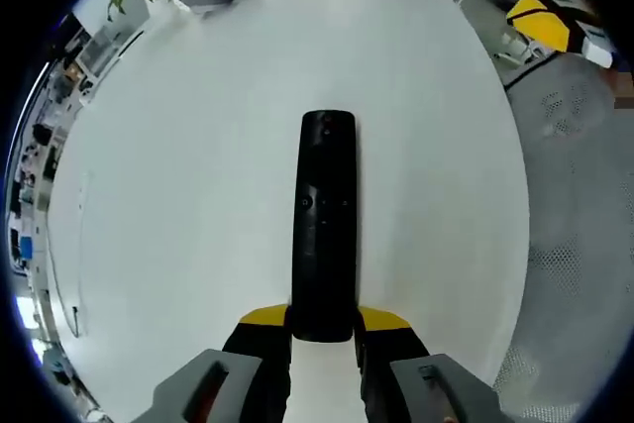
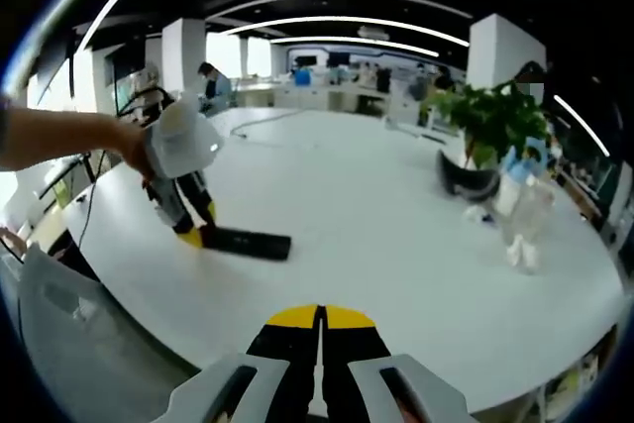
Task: Press the specified remote control buttons in sequence, fully releasing each button before pressing the next.
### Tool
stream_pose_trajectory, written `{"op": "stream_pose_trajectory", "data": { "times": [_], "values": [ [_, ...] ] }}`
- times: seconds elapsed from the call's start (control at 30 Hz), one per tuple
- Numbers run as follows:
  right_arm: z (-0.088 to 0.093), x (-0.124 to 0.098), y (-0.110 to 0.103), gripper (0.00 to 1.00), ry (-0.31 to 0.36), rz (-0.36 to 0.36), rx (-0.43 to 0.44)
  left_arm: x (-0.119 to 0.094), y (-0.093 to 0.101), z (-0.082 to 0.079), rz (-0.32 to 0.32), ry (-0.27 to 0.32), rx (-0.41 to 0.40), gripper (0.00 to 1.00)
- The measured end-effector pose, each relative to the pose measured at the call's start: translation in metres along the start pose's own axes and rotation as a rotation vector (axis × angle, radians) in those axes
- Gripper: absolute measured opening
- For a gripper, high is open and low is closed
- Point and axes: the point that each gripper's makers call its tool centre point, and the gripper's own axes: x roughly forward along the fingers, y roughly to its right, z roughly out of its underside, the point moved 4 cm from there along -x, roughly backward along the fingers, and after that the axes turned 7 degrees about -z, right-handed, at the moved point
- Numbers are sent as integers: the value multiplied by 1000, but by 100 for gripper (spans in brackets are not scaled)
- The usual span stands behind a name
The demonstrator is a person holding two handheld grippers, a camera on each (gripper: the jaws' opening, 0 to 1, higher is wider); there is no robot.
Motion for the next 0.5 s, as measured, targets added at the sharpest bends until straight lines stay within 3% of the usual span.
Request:
{"op": "stream_pose_trajectory", "data": {
  "times": [0.33, 0.5],
  "values": [
    [1, 1, 2, 0, -6, 9, 0, -2, 12, -1, 3, -20, 2, 24],
    [3, 1, 4, 0, -16, 23, 4, -3, 15, 0, -7, -18, -39, 24]
  ]
}}
